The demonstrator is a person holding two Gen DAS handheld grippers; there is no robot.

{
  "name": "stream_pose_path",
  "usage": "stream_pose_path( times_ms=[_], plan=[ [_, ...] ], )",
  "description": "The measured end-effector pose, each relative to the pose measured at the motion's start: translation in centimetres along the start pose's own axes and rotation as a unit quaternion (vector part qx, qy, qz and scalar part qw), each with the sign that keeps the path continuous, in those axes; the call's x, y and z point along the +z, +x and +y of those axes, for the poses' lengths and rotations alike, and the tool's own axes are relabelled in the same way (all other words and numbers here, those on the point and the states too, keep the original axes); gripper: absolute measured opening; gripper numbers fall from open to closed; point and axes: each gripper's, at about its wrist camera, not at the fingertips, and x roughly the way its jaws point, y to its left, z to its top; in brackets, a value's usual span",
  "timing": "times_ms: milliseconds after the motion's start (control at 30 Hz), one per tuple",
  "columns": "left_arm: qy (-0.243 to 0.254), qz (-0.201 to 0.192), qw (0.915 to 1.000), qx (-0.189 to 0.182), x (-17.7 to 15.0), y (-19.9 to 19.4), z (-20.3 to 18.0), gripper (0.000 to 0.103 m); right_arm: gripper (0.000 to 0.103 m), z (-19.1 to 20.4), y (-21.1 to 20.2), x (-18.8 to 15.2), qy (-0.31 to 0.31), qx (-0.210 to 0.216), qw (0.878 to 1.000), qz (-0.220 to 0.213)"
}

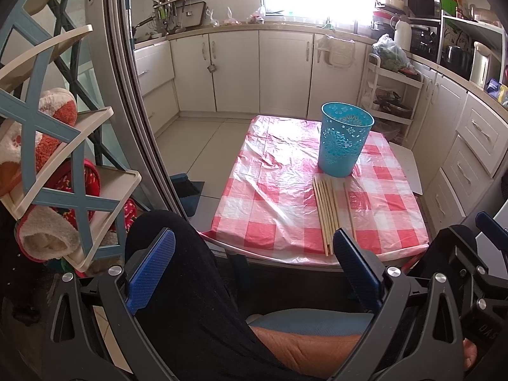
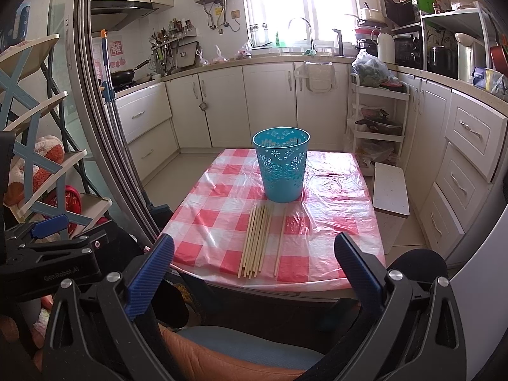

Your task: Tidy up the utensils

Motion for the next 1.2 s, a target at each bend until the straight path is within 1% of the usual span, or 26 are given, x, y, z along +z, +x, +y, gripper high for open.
stream_pose_path(
  times_ms=[100,167,233,300,333,367,467,500,567,600,633,700,767,800,900,933,1033,1133,1200],
  plan=[
    [0.001,-0.006,1.0,-0.005,0.5,0.9,-0.1,0.096,0.097,0.4,1.2,0.1,-0.005,0.006,1.0,0.014],
    [-0.002,-0.012,0.9998,-0.016,0.9,1.8,0.1,0.096,0.097,0.3,2.1,0.3,-0.011,0.003,1.0,0.019],
    [-0.003,-0.015,0.9996,-0.025,1.3,3.2,0.1,0.096,0.097,-0.5,3.4,0.3,-0.014,-0.004,1.0,0.022],
    [-0.002,-0.006,0.9997,-0.025,2.0,5.5,-0.2,0.096,0.097,-1.6,5.8,0.4,-0.009,-0.007,0.999,0.038],
    [0.0,0.002,0.9997,-0.025,2.2,6.7,-0.4,0.096,0.093,-2.0,7.2,0.3,-0.005,-0.005,0.999,0.048],
    [0.001,0.012,0.9996,-0.025,2.5,8.2,-0.5,0.096,0.08,-2.6,8.8,0.2,-0.002,0.0,0.998,0.061],
    [0.002,0.041,0.9988,-0.029,3.3,12.6,-1.3,0.096,0.058,-4.2,13.7,-0.1,0.015,0.007,0.994,0.106],
    [-0.001,0.052,0.9981,-0.034,3.6,14.1,-1.6,0.096,0.054,-4.8,15.4,-0.4,0.021,0.009,0.992,0.121],
    [-0.004,0.074,0.9963,-0.043,3.8,17.0,-2.4,0.096,0.04,-5.5,18.4,-0.8,0.029,0.012,0.989,0.142],
    [-0.004,0.082,0.9955,-0.046,3.9,18.2,-2.8,0.096,0.037,-5.8,20.0,-0.9,0.034,0.014,0.987,0.153],
    [-0.002,0.091,0.9947,-0.048,3.9,19.5,-3.4,0.096,0.032,-6.0,21.3,-1.0,0.04,0.018,0.986,0.163],
    [-0.001,0.108,0.9928,-0.052,3.8,22.1,-4.6,0.095,0.03,-6.2,23.7,-1.2,0.042,0.015,0.983,0.177],
    [0.0,0.123,0.9908,-0.055,3.5,24.5,-5.6,0.092,0.026,-6.2,25.5,-1.4,0.041,0.015,0.981,0.188],
    [0.001,0.13,0.9898,-0.058,3.3,25.6,-6.0,0.091,0.025,-6.1,26.2,-1.5,0.038,0.015,0.98,0.193],
    [-0.004,0.149,0.9869,-0.061,2.9,28.3,-6.8,0.085,0.023,-6.0,27.9,-2.0,0.03,0.013,0.978,0.208],
    [-0.009,0.154,0.9857,-0.068,2.9,29.1,-6.9,0.082,0.023,-6.1,28.1,-2.1,0.027,0.012,0.977,0.211],
    [-0.017,0.16,0.9841,-0.075,2.9,30.4,-7.4,0.081,0.018,-6.4,28.5,-2.1,0.012,0.009,0.978,0.206],
    [-0.006,0.16,0.9843,-0.073,3.2,31.3,-8.3,0.081,0.009,-7.0,28.7,-1.9,0.012,0.011,0.978,0.209],
    [0.002,0.162,0.9845,-0.068,3.2,31.8,-8.7,0.081,0.007,-7.3,28.9,-1.7,0.013,0.017,0.977,0.213]
  ],
)
